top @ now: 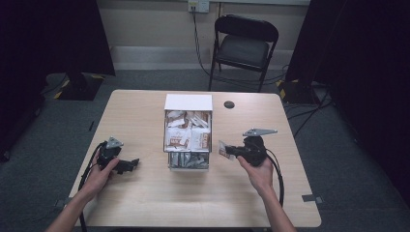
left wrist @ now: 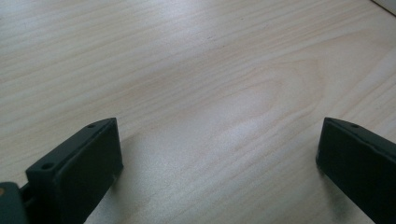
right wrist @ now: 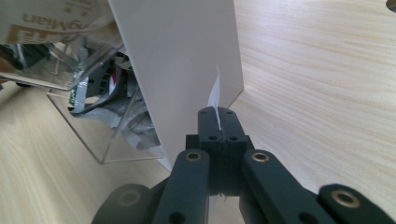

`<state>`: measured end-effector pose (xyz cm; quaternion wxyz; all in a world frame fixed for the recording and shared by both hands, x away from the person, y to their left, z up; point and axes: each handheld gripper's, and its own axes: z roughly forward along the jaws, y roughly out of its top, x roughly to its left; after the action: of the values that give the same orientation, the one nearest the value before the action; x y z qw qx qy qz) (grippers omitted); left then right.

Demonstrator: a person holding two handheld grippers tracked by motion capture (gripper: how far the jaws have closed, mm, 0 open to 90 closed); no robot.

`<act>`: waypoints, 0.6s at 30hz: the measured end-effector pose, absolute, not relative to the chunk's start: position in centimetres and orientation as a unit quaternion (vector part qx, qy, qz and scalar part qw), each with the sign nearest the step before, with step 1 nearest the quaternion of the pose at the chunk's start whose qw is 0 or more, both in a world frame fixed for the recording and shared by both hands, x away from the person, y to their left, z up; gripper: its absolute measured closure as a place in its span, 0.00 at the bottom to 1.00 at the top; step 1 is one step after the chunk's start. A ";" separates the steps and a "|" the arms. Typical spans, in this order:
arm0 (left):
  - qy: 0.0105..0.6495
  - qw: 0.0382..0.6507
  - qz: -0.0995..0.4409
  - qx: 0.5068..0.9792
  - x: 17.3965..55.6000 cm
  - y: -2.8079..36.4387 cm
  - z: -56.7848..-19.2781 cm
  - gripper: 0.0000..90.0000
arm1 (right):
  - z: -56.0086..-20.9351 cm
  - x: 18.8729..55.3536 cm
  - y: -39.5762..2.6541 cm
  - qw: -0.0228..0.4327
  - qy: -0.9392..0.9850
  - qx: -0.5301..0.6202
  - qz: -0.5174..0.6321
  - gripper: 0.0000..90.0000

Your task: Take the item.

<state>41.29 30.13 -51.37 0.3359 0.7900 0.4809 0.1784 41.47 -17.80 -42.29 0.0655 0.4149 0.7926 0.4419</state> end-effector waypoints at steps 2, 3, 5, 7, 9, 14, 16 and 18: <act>0.481 0.336 0.178 0.790 41.3 30.1 -51.4 0.00 | -42.5 41.6 -17.7 0.065 0.792 0.417 0.441 1.00; 0.481 0.336 0.178 0.790 41.3 30.1 -51.4 0.00 | -42.7 41.7 -17.7 0.065 0.792 0.417 0.441 1.00; 0.481 0.336 0.178 0.790 41.3 30.1 -51.4 0.00 | -43.0 41.9 -17.7 0.064 0.791 0.421 0.440 1.00; 0.481 0.336 0.178 0.790 41.3 30.1 -51.4 0.00 | -43.5 42.1 -17.6 0.061 0.790 0.424 0.438 1.00; 0.481 0.336 0.178 0.790 41.3 30.1 -51.4 0.00 | -44.0 42.3 -17.4 0.060 0.797 0.423 0.427 1.00; 0.481 0.336 0.179 0.790 41.3 30.1 -51.4 0.00 | -44.5 42.5 -17.2 0.062 0.802 0.421 0.418 1.00; 0.481 0.336 0.179 0.790 41.3 30.1 -51.4 0.00 | -44.8 42.6 -17.2 0.060 0.801 0.426 0.417 1.00; 0.481 0.336 0.178 0.790 41.3 30.1 -51.4 0.00 | -45.1 42.8 -17.3 0.062 0.801 0.429 0.414 1.00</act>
<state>41.29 30.13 -51.37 0.3358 0.7901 0.4808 0.1783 42.76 -17.32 -45.15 0.0619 0.4286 0.8008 0.4138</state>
